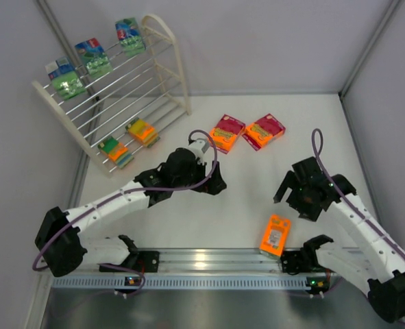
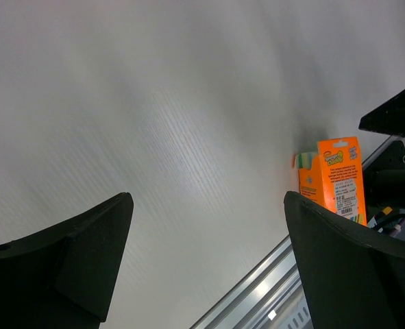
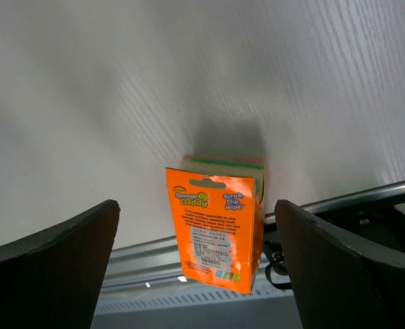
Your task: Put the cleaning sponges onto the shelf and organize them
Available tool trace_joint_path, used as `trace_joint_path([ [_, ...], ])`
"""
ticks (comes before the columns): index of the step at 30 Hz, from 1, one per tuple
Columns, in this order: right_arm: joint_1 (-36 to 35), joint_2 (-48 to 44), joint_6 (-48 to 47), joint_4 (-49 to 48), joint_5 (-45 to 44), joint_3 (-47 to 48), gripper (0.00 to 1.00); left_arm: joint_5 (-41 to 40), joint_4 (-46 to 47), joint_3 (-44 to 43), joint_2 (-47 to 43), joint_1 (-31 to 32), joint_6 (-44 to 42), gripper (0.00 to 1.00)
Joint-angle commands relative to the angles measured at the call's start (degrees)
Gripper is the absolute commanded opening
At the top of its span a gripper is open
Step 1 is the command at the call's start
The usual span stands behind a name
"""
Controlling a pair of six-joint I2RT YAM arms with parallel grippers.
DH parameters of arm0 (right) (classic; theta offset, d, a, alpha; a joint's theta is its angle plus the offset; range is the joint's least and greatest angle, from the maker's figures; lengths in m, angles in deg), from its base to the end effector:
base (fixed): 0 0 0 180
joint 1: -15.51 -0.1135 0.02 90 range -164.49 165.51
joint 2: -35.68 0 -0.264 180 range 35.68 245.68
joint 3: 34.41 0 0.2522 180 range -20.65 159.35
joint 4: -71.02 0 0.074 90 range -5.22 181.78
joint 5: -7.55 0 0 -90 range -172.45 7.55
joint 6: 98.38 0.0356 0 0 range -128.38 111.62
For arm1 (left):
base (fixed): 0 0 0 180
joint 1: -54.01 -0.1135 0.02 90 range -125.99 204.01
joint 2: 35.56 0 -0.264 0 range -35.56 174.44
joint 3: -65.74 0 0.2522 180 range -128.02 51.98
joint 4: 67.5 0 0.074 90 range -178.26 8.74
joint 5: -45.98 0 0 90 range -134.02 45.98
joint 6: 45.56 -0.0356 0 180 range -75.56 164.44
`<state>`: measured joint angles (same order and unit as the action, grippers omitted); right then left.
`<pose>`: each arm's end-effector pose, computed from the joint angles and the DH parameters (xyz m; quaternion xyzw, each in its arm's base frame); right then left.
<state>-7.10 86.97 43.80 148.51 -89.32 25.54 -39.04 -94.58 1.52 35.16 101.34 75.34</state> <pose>0.1343 0.0513 0.2555 0.2610 0.9459 0.0646 0.1814 0.1838 -0.2040 0.2736 0.1461 0.8684 -0.3276 0.3423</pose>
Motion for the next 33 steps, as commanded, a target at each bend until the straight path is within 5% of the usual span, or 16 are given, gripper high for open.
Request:
trace_joint_path([
  [1,-0.5,-0.2,-1.9,1.3,4.7,-2.1,0.99,0.3,1.5,1.1,-2.3,0.2,1.4,0.98],
  [11,-7.8,0.4,1.8,-13.9,11.9,-11.6,0.99,-0.1,1.5,2.2,-2.9,0.2,3.0,0.98],
  [20,-19.1,9.4,8.1,-21.6,9.9,-13.3,0.99,-0.4,1.5,2.4,-3.1,0.2,3.5,0.98],
  [25,-20.9,15.4,7.0,-28.7,10.5,-11.0,0.80,-1.8,1.1,2.8,-3.8,0.2,3.4,0.98],
  [33,-25.3,27.7,2.1,-25.8,7.4,-1.7,0.48,-6.7,-0.8,3.8,-6.1,0.2,3.5,0.98],
])
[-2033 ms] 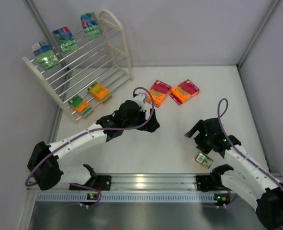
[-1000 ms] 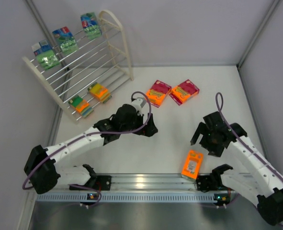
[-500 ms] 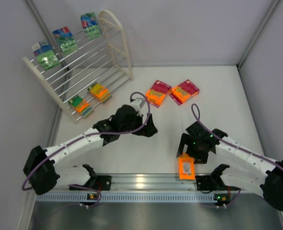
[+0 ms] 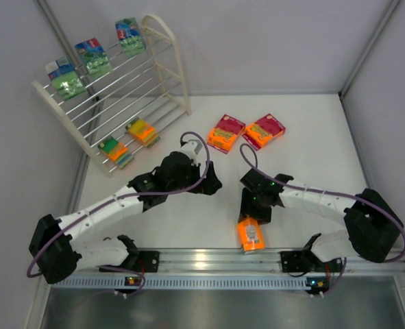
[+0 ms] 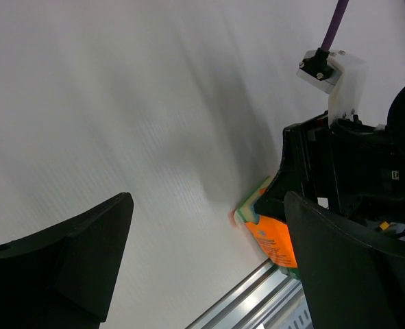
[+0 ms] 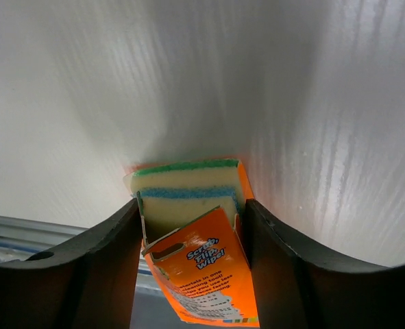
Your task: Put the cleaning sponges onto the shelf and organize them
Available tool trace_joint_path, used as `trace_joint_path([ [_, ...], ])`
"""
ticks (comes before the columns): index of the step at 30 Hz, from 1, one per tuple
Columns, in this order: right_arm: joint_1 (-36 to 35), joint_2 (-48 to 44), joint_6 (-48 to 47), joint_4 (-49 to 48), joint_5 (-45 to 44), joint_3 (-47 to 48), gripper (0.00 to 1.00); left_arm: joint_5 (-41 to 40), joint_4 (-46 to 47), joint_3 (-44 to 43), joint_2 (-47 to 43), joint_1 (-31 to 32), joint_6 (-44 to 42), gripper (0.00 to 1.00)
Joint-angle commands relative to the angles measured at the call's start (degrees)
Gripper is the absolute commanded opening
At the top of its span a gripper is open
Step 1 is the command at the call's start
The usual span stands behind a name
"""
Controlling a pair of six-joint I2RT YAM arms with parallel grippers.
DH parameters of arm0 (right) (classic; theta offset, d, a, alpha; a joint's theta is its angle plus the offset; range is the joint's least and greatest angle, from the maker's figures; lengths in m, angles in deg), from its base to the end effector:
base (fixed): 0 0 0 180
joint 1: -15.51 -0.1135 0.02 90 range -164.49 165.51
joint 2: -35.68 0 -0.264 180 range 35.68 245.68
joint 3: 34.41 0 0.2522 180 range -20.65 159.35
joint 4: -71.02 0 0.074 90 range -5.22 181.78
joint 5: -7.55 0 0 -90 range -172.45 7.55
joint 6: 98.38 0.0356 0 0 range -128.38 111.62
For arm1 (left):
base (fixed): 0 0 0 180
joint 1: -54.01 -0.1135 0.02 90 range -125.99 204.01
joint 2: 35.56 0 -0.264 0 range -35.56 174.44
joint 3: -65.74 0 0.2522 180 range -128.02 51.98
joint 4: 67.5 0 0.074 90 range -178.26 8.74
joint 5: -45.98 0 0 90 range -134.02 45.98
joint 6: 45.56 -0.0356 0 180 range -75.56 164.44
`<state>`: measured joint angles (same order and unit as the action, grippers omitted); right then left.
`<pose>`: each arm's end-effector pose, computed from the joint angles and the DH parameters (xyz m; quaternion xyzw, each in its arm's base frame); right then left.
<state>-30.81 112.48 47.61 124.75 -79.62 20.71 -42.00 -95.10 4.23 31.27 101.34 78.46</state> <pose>0.1518 0.1615 0.1713 0.0805 0.9883 0.1142 0.0605 0.1748 -0.1914 0.2733 0.1102 0.8715 -0.3231 0.3522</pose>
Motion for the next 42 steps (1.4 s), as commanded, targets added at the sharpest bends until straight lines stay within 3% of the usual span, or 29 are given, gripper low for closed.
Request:
trace_joint_path([
  [1,-1.5,2.4,-1.7,-2.3,-2.5,3.5,0.47,-5.0,-0.7,1.2,-3.0,0.2,1.0,0.98],
  [6,-0.3,2.7,-2.5,-5.6,-5.2,9.4,0.52,-13.2,-3.4,1.9,-6.2,0.0,2.6,0.98],
  [9,2.0,2.4,-3.0,-12.9,-5.0,11.5,0.53,-16.5,-7.1,0.9,-7.1,-1.1,4.4,0.98],
  [16,4.6,0.9,-10.4,-37.9,-10.8,11.2,0.54,-11.2,-7.9,1.2,-10.3,-7.3,6.9,0.98],
  [21,4.5,1.4,-19.9,-68.0,-12.4,0.2,0.56,-8.0,-9.3,1.6,-10.7,-12.5,6.8,0.98],
  [25,4.3,5.3,-25.2,-76.0,-10.0,-1.7,0.60,-3.8,-9.4,2.4,-10.4,-16.2,5.6,0.98],
  [28,4.3,8.3,-26.8,-80.6,-8.6,-3.1,0.69,-2.3,-9.3,2.6,-9.5,-17.3,4.9,0.98],
  [29,4.4,9.2,-27.0,-80.6,-8.5,-3.2,0.79,-0.2,-9.4,2.6,-9.4,-17.2,4.6,0.98],
  [35,4.4,5.2,-26.5,-78.5,-7.5,-4.3,0.94,0.7,-9.2,2.8,-11.1,-17.3,0.6,0.98],
  [42,4.3,-6.5,-24.7,-63.0,-8.0,-2.2,0.99,0.5,-8.1,2.4,-9.0,-17.4,-0.2,0.98],
])
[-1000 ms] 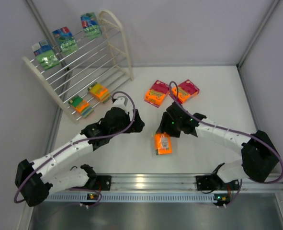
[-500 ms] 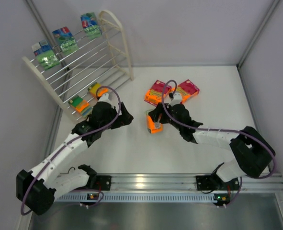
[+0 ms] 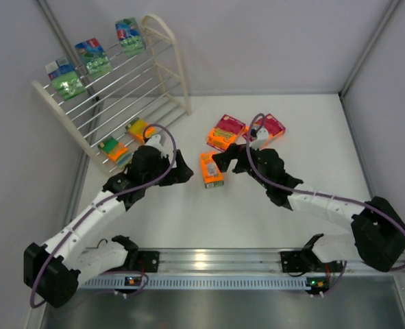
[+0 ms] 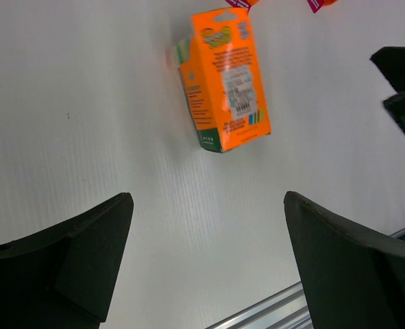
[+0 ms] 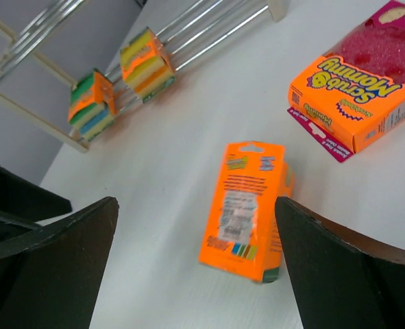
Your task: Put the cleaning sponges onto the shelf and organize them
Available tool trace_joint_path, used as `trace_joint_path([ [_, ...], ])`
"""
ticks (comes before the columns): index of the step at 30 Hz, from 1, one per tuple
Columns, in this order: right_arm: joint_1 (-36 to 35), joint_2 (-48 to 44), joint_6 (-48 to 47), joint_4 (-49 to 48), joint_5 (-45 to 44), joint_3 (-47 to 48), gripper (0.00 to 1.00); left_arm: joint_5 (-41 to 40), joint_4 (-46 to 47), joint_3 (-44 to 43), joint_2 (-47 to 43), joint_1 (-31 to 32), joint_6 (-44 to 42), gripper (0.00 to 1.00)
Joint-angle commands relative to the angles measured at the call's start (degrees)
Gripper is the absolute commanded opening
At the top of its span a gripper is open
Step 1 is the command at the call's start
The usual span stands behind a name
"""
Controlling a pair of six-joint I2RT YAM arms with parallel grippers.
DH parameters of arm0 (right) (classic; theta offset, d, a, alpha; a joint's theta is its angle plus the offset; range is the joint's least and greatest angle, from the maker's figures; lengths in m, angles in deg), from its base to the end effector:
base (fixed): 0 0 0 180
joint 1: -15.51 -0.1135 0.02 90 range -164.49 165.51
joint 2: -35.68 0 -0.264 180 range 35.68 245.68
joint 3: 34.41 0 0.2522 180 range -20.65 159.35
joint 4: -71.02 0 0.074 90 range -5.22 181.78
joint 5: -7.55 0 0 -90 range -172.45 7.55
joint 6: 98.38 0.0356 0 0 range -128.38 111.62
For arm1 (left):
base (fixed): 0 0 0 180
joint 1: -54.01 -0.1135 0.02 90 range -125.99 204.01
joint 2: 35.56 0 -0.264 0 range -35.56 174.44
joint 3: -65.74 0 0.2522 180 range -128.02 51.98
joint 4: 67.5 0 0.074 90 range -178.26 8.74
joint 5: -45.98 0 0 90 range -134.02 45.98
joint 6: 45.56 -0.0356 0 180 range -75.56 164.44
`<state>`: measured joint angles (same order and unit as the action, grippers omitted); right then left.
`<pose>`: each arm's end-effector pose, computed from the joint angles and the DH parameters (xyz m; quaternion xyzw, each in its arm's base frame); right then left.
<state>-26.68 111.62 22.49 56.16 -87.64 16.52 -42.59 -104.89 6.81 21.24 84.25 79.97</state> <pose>0.2186 0.1938 0.2437 -0.0466 0.7652 0.3537 0.5358 0.1870 -0.1100 0.2805 -0.0352 0.8873 -0.2589 0.3800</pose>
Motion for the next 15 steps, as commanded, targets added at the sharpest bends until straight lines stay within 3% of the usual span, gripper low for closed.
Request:
trace_joint_path([
  [1,0.2,-6.7,1.3,7.9,-0.5,3.1,0.99,1.8,1.9,-0.4,1.7,-0.3,-1.9,0.98],
  [6,0.5,-13.4,6.7,27.0,-9.6,6.6,1.00,2.7,2.3,-4.4,8.1,-0.2,-2.1,0.98],
  [10,1.7,-14.3,10.1,44.4,-11.2,9.7,0.99,4.5,2.2,-10.6,15.4,-0.2,-3.0,0.98],
  [15,2.6,-18.0,11.9,47.3,-11.4,5.7,0.99,2.3,0.8,-18.2,28.2,-0.2,-1.7,0.98],
])
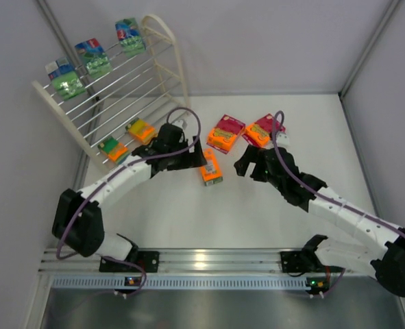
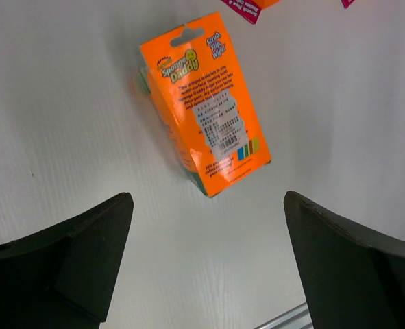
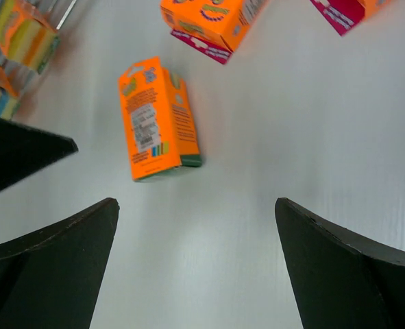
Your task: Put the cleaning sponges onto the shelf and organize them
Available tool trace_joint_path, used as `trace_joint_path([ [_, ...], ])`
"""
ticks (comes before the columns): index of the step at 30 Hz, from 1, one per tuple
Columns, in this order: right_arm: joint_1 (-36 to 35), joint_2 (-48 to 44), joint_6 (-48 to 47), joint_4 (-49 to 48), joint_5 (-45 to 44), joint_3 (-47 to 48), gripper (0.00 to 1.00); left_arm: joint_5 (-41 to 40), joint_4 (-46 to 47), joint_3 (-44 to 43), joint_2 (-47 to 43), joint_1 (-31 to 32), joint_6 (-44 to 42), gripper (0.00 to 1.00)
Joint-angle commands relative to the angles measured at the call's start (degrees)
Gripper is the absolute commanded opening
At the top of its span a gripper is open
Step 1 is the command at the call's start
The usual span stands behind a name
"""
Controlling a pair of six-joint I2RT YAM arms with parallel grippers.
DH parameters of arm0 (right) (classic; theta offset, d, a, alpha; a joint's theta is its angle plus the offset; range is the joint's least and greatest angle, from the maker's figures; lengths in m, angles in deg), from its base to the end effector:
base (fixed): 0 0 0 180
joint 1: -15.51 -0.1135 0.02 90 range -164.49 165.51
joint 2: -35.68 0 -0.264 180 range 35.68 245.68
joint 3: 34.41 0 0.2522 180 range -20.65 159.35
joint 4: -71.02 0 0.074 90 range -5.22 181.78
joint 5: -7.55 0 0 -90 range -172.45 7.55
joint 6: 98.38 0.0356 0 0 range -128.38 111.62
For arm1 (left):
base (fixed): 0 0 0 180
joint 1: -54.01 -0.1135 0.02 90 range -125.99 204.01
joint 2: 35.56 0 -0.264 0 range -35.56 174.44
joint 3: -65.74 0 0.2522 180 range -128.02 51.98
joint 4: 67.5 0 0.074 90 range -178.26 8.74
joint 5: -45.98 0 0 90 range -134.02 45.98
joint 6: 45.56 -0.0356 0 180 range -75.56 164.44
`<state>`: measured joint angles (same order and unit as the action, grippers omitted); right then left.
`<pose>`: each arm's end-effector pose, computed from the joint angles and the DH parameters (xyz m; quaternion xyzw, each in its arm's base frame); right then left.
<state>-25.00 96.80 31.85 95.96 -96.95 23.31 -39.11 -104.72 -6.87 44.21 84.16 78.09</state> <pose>0.1880 0.1489 0.2782 0.0626 0.8520 0.2467 0.4575 0.2593 -0.1541 0.2653 -0.0115 0.9210 -0.2382 0.3080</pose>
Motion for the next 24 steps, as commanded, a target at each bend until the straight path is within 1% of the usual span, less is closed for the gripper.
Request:
trace_joint_path([
  [1,1.2,-4.0,3.6,7.6,-2.0,-2.7,0.99,-2.4,-0.6,-5.7,6.8,0.0,0.5,0.98],
  [3,2.2,-6.4,4.2,7.7,-1.8,-4.1,1.00,-6.5,-1.6,-8.9,10.4,0.1,0.6,0.98],
  [7,3.7,-9.3,4.2,7.5,-1.2,-7.0,0.99,-10.2,-2.9,-12.2,14.5,0.3,0.3,0.98],
  [10,4.7,-8.7,2.7,7.4,0.4,-7.6,0.99,-10.9,-2.9,-14.4,17.4,0.3,0.1,0.98],
  [14,4.8,-4.7,0.7,6.0,6.5,-6.5,0.99,-11.8,-2.8,-17.8,21.1,-0.1,0.4,0.98],
  [15,4.9,-3.6,0.5,4.9,8.0,-5.7,0.99,-11.0,-2.8,-19.3,21.7,-0.5,0.2,0.98],
  [16,4.8,-1.1,0.6,4.4,9.0,-5.4,0.99,-7.3,-2.7,-20.0,22.4,-2.0,-0.1,0.98],
  [18,4.8,0.9,0.6,2.2,11.9,-4.9,0.99,-4.1,-2.1,-22.2,24.1,-4.2,-2.0,0.95],
  [19,4.8,2.7,0.7,1.5,12.6,-4.7,1.00,-1.0,-1.6,-22.5,24.3,-4.7,-3.4,0.94],
  [22,4.8,4.9,0.8,0.0,13.7,-4.1,0.99,3.9,1.7,-22.1,24.1,-6.1,-9.8,0.91],
  [24,4.8,5.5,0.5,-0.2,13.8,-3.6,0.99,6.3,3.2,-21.6,23.8,-6.9,-12.5,0.90],
])
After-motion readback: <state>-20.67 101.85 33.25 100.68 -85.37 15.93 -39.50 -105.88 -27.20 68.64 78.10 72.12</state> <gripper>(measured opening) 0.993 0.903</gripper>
